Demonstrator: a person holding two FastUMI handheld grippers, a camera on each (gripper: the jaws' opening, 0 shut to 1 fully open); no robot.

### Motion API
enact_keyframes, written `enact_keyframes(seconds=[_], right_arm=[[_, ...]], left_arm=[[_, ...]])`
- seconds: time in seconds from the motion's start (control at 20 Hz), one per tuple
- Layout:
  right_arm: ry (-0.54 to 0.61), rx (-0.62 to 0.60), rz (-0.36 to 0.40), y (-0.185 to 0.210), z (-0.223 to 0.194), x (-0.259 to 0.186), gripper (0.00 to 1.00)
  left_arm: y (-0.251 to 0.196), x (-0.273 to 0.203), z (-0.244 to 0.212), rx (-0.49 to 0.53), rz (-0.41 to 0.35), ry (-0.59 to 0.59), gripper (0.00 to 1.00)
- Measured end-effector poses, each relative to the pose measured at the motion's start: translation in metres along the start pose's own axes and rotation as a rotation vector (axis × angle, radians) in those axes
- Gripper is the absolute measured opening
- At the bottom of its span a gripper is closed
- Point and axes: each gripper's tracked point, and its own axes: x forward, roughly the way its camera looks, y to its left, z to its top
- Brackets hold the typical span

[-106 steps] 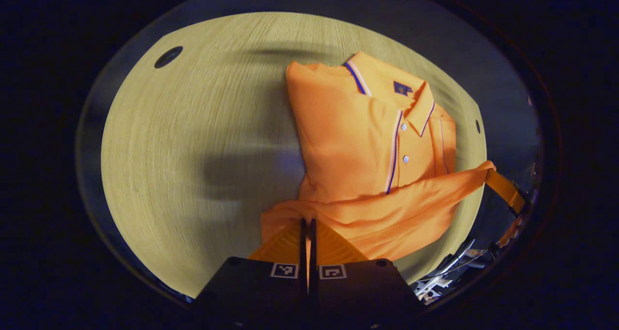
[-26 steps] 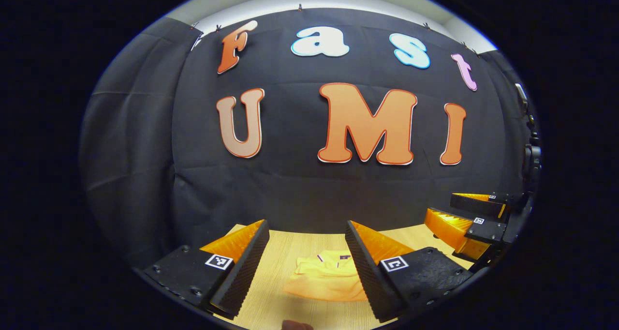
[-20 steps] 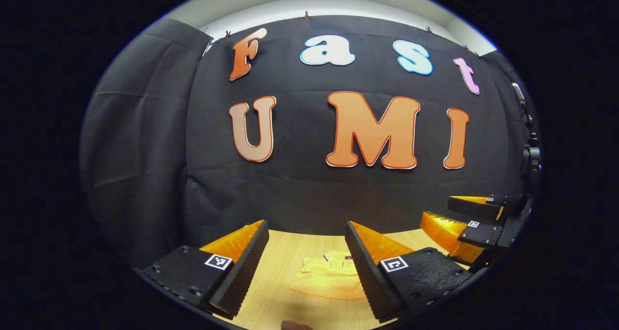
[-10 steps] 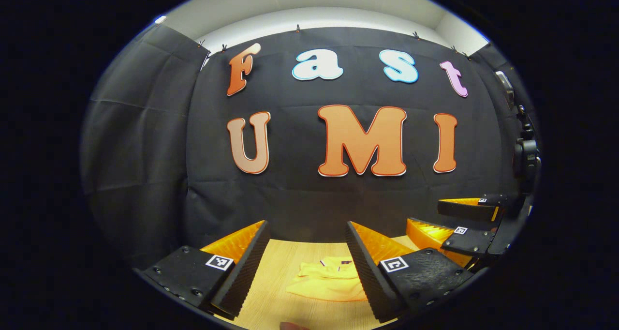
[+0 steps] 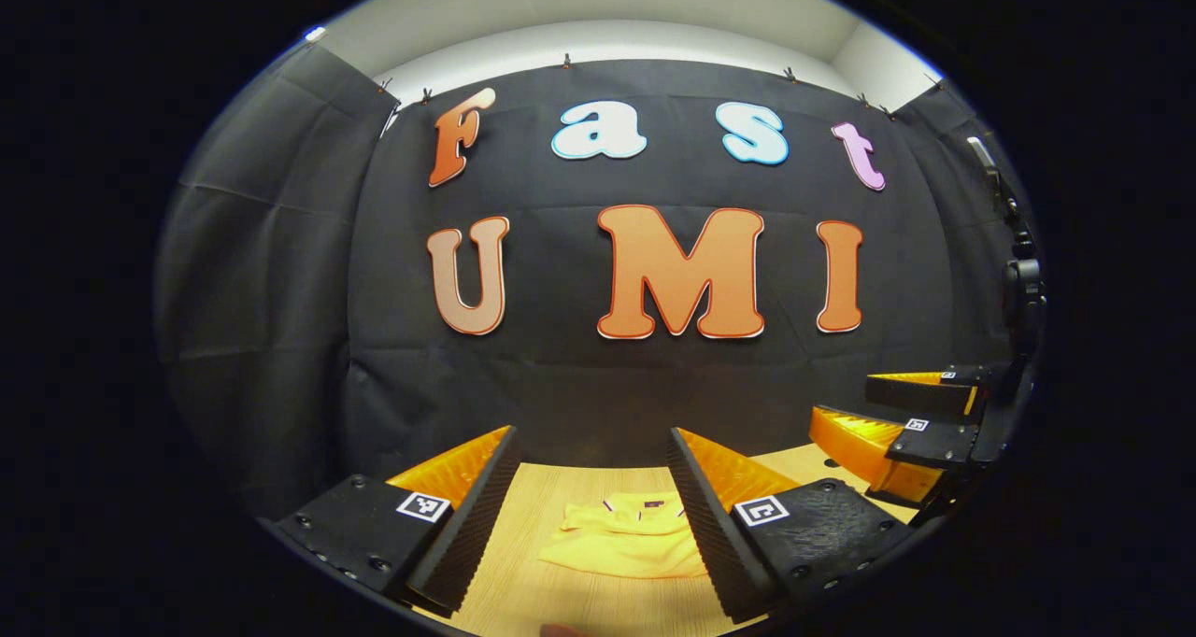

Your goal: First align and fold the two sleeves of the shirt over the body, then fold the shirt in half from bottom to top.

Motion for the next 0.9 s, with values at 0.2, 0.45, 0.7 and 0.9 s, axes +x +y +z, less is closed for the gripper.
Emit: enact_keyframes(seconds=[0.2,0.45,0.7,0.9], right_arm=[[-0.015,-0.005,0.0,-0.001,0.0,-0.006,0.97],[-0.002,-0.019,0.008,0.005,-0.009,-0.01,0.97],[-0.023,-0.027,-0.027,0.01,-0.003,-0.023,0.97],[-0.024,-0.014,-0.096,0.012,0.002,-0.041,0.96]], left_arm=[[0.001,-0.001,0.006,0.027,-0.003,-0.034,0.9],[0.008,-0.012,-0.004,0.01,0.033,-0.011,0.9],[0.006,-0.022,-0.004,0.025,-0.006,-0.02,0.9],[0.006,-0.033,0.001,0.022,-0.066,-0.035,0.9]])
